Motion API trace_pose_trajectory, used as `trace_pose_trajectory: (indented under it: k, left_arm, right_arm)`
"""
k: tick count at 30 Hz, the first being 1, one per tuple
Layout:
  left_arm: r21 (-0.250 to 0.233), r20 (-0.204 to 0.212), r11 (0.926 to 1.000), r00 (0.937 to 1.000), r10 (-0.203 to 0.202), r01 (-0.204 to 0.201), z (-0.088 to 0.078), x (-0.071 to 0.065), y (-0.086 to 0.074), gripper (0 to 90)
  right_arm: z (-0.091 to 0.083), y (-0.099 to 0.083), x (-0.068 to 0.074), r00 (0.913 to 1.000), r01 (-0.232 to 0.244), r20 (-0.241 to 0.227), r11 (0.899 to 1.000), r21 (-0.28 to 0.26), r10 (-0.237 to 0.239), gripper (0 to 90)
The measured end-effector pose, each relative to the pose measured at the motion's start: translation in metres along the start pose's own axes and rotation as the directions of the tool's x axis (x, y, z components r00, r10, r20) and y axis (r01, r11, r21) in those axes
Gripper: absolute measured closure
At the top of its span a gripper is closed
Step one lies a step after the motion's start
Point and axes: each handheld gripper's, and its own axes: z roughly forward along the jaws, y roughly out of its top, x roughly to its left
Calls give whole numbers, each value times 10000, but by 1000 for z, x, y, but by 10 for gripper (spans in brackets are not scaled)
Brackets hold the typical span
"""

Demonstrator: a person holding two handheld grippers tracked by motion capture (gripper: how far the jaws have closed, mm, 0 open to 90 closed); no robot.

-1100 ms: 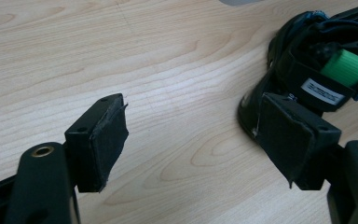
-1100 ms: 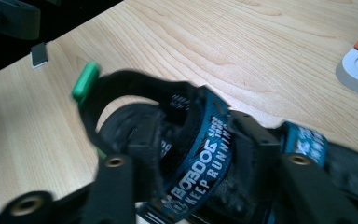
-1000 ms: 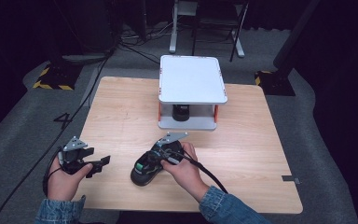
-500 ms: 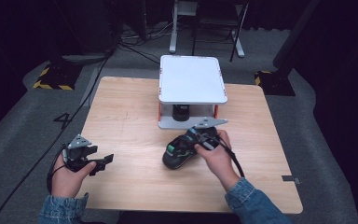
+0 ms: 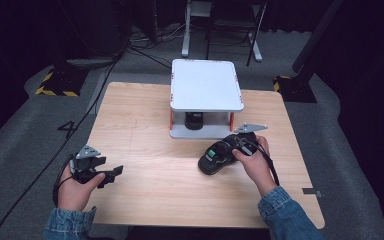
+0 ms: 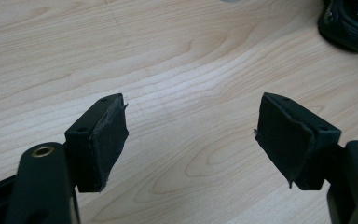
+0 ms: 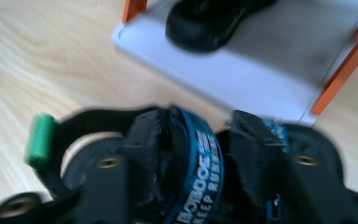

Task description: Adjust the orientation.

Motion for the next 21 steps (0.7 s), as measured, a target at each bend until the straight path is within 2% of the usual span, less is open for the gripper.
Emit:
trace_pose_trajectory:
  k: [3,5,8,10,12,14,16,21]
  left_arm:
    - [-25,-29,10000,10000,0,0,-2,0,-1,247]
    - [-54,-65,10000,10000,-70,70,-3,1,-1,247]
    - [7,-85,10000,9999,-95,95,-2,2,-3,247]
    - [37,-80,9999,9999,-124,125,-1,2,-4,248]
    - [49,-69,10000,9999,-74,75,-1,2,-4,248]
    - [14,-65,9999,9999,-123,123,-2,1,-4,248]
    - [12,-68,9999,9999,-133,133,-2,2,-4,248]
    - [92,-52,9999,9999,-133,133,3,3,-3,248]
  right_arm:
    - [-14,5,14,9993,371,128,9976,-580,-364,476]
    - [-22,6,25,9985,479,-233,9959,-772,-498,517]
    - [-26,5,42,9947,768,-639,9951,-623,-808,594]
    - [-23,4,49,9922,795,-925,9958,-461,-835,623]
    - [-17,2,53,9926,755,-932,9969,-237,-774,677]
    - [-12,1,53,9925,793,-939,9968,43,-786,772]
    - [-11,1,54,9897,887,-1121,9960,-94,-892,857]
    - [-24,0,57,9872,1354,-846,9908,-13,-1350,874]
